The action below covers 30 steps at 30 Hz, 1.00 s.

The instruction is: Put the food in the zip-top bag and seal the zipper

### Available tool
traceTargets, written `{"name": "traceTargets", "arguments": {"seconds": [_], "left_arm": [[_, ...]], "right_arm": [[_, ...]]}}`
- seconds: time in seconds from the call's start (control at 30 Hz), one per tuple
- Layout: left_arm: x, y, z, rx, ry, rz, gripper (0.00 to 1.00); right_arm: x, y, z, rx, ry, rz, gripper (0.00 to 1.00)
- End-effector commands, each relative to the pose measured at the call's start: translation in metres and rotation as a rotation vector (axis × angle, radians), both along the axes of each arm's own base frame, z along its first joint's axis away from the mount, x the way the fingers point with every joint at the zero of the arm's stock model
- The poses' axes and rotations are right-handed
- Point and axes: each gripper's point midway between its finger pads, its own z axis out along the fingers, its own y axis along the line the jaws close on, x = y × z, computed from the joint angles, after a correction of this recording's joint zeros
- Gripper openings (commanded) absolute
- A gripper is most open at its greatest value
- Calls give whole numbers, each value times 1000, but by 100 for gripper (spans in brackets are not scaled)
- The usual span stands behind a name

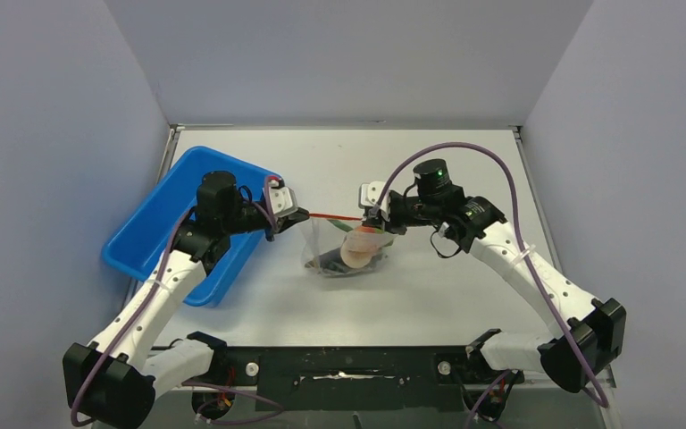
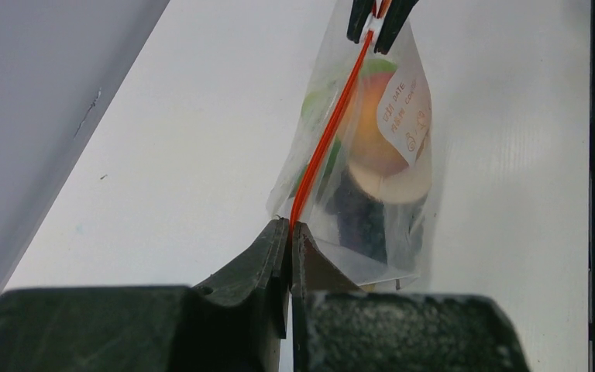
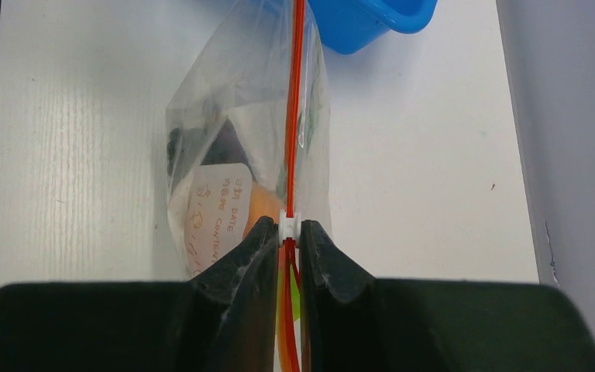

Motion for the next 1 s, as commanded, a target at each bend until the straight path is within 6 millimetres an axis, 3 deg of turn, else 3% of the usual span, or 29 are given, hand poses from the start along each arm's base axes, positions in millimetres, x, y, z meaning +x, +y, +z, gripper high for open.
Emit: {"name": "traceTargets", "arguments": {"seconds": [0.0,0.53,0.97], "left_arm": [[2,15,26,-1,-68,22,0],[4,28,21,14,-68,67,0],[11,30,17,8,-73,81,0]], "right_arm": [[7,-23,22,-8,-64,-69,0],[15,-62,23,-19,-57,-190,0],[6,-98,18,-41,-28,-306,0]]}}
